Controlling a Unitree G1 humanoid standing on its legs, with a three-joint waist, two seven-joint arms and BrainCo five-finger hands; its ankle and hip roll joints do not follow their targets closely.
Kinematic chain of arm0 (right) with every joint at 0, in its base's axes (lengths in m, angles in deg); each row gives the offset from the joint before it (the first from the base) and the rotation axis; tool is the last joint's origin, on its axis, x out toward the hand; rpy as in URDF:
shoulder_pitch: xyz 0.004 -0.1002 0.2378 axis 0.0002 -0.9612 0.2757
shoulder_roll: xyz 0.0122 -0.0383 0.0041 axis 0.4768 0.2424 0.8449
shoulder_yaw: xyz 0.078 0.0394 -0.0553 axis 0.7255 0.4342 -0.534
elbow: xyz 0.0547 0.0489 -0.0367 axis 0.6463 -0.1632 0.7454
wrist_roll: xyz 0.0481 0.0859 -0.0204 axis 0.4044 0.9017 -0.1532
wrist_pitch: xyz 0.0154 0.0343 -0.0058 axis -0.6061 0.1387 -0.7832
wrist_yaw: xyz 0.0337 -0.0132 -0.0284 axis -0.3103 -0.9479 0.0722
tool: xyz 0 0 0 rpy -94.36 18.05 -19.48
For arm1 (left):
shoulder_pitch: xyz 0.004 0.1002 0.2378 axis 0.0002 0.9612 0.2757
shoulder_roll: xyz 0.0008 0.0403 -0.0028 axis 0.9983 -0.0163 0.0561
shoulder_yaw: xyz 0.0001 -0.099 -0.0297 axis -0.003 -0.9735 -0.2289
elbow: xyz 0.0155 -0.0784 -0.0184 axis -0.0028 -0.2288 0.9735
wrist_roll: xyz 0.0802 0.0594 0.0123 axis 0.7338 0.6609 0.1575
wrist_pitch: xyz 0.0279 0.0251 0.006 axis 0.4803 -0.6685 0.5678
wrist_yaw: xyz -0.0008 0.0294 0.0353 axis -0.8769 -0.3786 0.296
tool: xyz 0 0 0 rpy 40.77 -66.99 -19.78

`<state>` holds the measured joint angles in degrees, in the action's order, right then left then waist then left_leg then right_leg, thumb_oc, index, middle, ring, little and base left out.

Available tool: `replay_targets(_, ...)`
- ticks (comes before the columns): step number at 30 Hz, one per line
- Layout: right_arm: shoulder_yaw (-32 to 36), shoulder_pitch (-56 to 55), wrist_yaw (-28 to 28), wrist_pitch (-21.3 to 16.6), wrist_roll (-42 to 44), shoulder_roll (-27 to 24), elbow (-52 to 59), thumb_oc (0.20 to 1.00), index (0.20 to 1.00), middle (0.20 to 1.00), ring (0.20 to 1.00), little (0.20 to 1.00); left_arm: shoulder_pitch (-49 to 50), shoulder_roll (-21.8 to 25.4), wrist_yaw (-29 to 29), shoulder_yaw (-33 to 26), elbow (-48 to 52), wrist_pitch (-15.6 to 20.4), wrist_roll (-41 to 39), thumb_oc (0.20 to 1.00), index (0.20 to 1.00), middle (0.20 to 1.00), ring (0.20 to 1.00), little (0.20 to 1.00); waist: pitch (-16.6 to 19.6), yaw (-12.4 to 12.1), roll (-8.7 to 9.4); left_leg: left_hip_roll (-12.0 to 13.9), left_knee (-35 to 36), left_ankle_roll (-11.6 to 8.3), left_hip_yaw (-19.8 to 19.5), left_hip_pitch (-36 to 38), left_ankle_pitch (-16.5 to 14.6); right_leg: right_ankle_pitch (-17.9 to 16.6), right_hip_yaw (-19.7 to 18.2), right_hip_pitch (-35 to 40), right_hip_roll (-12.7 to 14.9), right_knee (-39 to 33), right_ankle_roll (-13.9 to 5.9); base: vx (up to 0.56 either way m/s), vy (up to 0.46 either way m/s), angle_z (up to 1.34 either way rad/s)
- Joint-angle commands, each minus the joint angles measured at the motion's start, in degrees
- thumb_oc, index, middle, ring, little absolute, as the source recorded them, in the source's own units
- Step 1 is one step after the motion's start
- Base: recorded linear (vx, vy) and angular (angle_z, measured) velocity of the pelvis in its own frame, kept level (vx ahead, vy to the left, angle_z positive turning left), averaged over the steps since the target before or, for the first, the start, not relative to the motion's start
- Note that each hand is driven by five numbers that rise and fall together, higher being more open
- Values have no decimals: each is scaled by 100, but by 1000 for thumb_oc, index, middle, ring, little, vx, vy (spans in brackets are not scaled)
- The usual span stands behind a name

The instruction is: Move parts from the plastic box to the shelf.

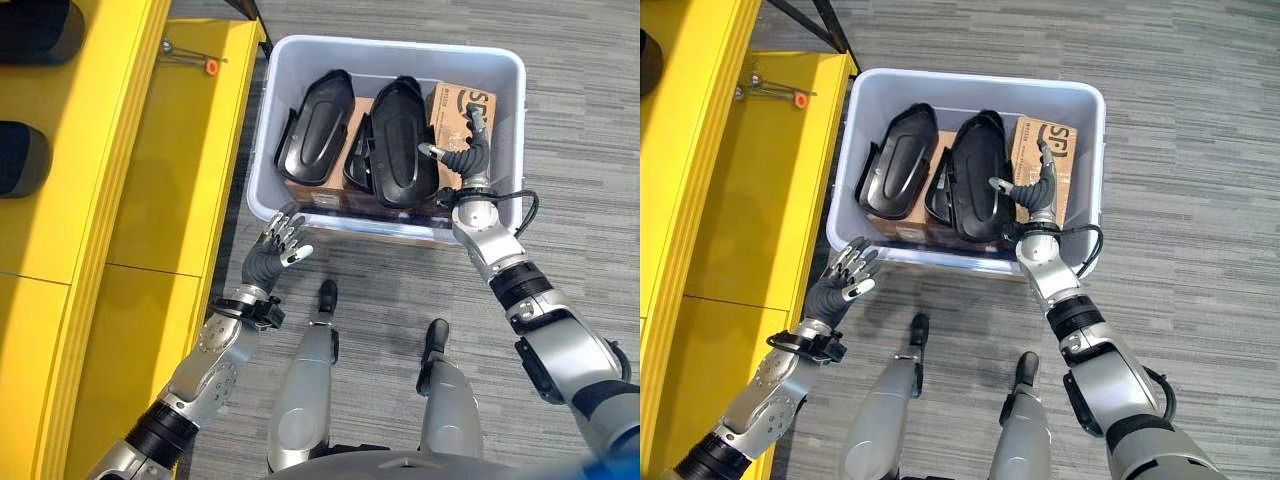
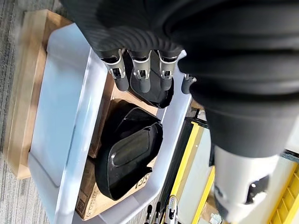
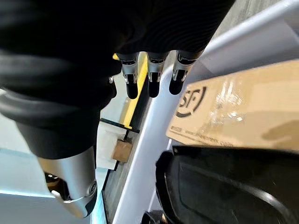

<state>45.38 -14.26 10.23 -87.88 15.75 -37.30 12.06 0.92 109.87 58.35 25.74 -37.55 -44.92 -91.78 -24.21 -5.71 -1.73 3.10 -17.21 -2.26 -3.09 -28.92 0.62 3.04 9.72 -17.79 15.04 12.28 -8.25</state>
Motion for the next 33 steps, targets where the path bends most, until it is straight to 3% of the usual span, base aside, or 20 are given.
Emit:
replay_targets(1, 53, 88, 50, -342, 72, 25, 90, 1000, 1000, 1000, 1000, 1000, 148, 170, -37, -87, 362, 223, 92, 1000, 1000, 1000, 1000, 1000, 47, -154, 254, 250, 228, 49, -140, -189, 280, -383, -305, -255, 178, 450, 1, -20, 25, 6)
replay_targets(16, 96, 290, 432, -227, -100, 187, -266, 1000, 1000, 1000, 1000, 1000, 130, 115, 133, -82, 377, 261, 80, 1000, 1000, 1000, 1000, 1000, -162, -156, 220, 230, 159, 70, -90, -366, 262, -450, -354, -463, 189, 437, 5, -1, 2, 1)
replay_targets(28, 286, 460, 989, 164, -1063, -168, -205, 1000, 1000, 1000, 1000, 1000, 21, 1, 263, -63, 379, 361, 149, 1000, 1000, 1000, 1000, 1000, -363, -53, 130, 217, 38, 89, 9, -587, 196, -460, -472, -759, 202, 527, 18, 1, 15, -5)
replay_targets(33, 334, 655, 1064, 162, -1142, -305, -210, 1000, 1000, 1000, 1000, 1000, -29, -27, 296, -78, 350, 394, 175, 1000, 1000, 1000, 1000, 1000, -430, -19, 110, 209, -52, 97, 28, -690, 144, -437, -513, -881, 200, 586, 28, 20, 10, -6)
